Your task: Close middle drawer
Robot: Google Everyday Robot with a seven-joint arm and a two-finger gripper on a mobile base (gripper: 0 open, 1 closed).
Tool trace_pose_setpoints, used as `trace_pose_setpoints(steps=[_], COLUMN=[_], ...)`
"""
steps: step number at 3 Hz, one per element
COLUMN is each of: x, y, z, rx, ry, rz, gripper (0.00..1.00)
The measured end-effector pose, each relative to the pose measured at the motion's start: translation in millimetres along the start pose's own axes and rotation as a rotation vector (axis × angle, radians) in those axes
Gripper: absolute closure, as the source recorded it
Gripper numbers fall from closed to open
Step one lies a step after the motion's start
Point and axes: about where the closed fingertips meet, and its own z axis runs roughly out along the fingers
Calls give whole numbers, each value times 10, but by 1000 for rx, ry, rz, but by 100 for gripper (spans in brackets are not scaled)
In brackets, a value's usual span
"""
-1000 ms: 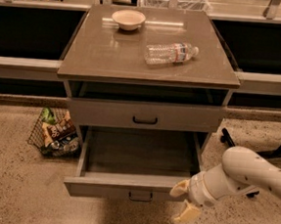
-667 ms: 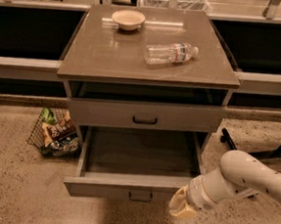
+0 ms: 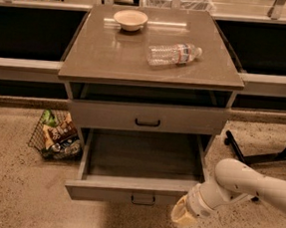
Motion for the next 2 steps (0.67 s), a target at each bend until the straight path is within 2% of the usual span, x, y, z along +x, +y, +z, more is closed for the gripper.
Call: trace_pose_setpoints(steps=[1,2], x=[367,612], y=[-150,-380], z=[341,538], rx=[11,51], ry=[5,5], rz=[16,6], gripper=[100,100])
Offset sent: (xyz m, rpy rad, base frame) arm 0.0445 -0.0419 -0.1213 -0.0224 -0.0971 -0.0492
